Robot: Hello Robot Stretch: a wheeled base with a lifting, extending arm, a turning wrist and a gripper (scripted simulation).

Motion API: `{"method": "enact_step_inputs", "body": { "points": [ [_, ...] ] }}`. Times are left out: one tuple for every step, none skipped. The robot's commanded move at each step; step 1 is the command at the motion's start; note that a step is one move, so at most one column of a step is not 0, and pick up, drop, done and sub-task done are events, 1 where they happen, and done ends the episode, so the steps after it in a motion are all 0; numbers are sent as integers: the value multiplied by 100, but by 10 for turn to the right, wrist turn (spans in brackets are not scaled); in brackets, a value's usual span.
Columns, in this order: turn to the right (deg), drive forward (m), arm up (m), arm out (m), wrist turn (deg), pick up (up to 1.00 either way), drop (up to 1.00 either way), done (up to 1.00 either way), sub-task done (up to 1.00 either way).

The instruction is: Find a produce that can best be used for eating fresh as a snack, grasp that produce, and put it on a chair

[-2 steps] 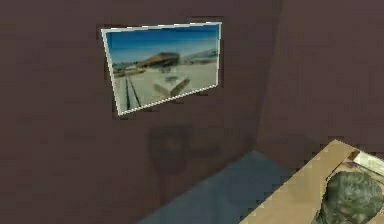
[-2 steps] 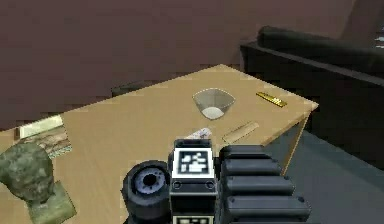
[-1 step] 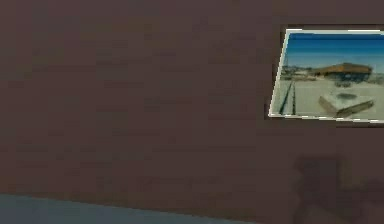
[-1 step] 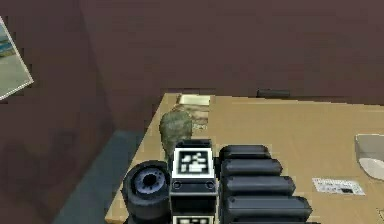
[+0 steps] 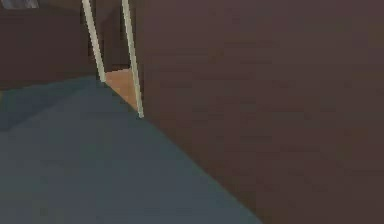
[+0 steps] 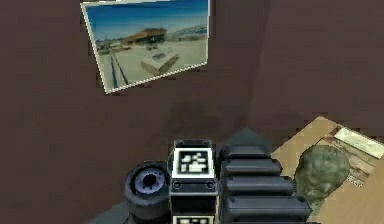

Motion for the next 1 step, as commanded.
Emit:
{"method": "enact_step_inputs", "body": {
  "points": [
    [-300,0,0,0,0,0,0,0,0]
  ]
}}
